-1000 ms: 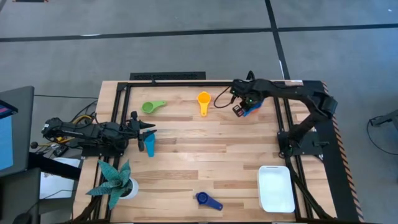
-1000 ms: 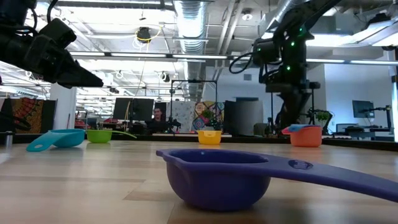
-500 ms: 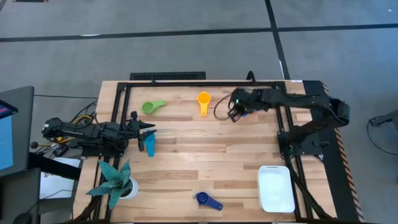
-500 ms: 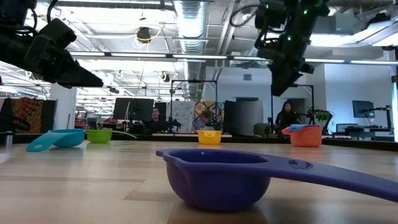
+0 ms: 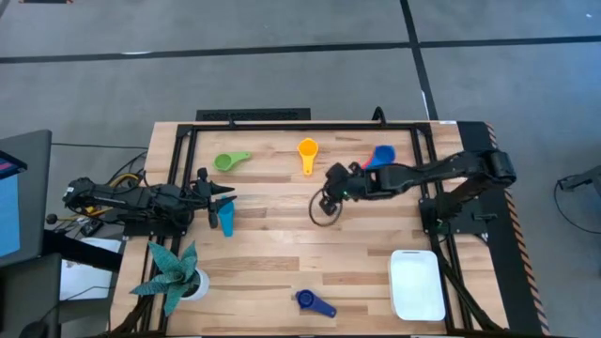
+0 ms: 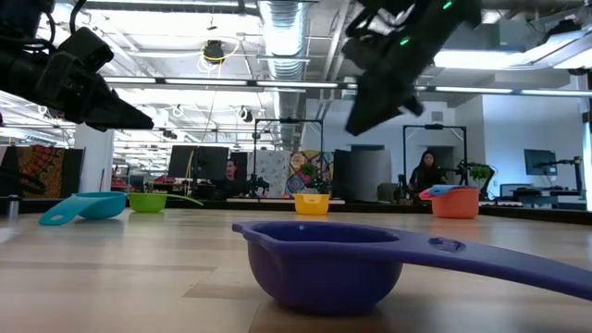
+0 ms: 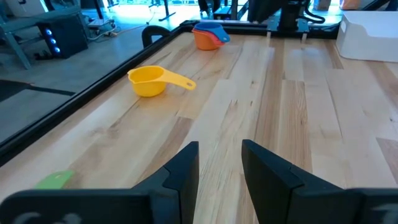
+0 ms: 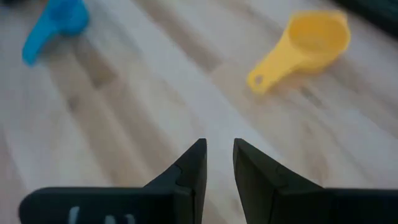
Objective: Nest measuring cups in basket
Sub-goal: Stack the yellow measuring cup on the blue measuring cup
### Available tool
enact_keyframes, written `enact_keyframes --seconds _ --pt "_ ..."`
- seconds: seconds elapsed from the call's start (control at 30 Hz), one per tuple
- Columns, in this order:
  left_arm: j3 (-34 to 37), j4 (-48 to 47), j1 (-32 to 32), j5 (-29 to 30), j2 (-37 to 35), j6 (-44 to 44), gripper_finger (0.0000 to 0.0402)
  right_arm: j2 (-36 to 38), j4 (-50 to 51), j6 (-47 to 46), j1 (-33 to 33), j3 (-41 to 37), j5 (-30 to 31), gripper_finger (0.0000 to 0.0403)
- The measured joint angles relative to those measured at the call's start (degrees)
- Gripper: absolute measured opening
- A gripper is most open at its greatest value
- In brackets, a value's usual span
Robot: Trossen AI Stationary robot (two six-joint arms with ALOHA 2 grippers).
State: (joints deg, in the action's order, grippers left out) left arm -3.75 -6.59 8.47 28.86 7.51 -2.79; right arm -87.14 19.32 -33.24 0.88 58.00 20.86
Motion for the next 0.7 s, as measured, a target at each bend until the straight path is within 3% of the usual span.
enact_keyframes --seconds 0.3,0.53,0.7 --pt "0.0 0.01 0.01 0.01 -0.02 0.0 0.0112 -7.58 -13.79 -0.2 11.13 0.12 -2.97 0.0103" --pt "0.0 0.01 0.02 0.02 -0.02 0.0 0.0112 -13.41 -11.2 -3.66 20.26 5.73 -3.12 0.0103" --pt "0.0 0.0 0.01 0.0 -0.01 0.0 0.0112 -19.06 -5.39 -2.14 23.89 12.0 -6.67 0.0103"
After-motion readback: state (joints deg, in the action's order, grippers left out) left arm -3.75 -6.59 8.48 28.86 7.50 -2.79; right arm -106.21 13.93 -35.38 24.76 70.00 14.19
